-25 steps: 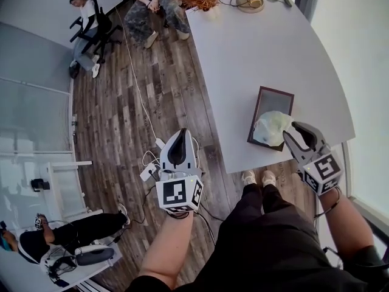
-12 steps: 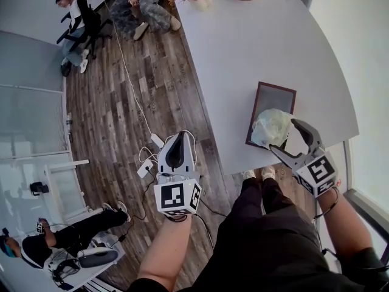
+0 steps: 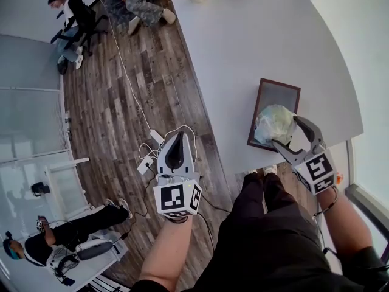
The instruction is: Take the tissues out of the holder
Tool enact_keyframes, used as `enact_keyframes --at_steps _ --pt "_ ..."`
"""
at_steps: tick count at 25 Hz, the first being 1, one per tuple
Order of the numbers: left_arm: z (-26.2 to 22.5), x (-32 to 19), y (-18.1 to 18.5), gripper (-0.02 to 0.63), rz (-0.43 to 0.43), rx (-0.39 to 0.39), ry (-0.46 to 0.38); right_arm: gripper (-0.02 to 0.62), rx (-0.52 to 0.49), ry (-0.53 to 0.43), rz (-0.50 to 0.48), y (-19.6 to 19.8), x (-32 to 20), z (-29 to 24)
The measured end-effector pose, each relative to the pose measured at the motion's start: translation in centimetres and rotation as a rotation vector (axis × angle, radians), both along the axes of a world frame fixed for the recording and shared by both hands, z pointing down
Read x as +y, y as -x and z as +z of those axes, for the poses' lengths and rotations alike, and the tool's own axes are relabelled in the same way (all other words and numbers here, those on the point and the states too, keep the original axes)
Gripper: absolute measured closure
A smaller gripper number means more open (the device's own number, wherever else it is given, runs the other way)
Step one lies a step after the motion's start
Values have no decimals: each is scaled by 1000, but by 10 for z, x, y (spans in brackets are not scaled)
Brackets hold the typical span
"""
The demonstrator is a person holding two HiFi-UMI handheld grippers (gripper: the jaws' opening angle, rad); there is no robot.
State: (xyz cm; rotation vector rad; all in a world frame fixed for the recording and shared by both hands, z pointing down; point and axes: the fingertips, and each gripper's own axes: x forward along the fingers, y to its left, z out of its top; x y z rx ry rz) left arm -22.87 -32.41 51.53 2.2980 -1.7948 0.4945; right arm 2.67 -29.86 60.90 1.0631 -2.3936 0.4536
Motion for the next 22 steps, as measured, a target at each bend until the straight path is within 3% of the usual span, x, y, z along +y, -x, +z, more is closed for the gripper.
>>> enact_keyframes --at_steps 8,17,22 --pt "3 2 3 601 -8 0 2 242 7 17 -10 0 2 2" --pt "1 3 6 601 -15 0 2 489 8 20 -12 0 4 1" --pt "-3 3 9 601 -20 -2 -2 520 9 6 -20 3 3 -6"
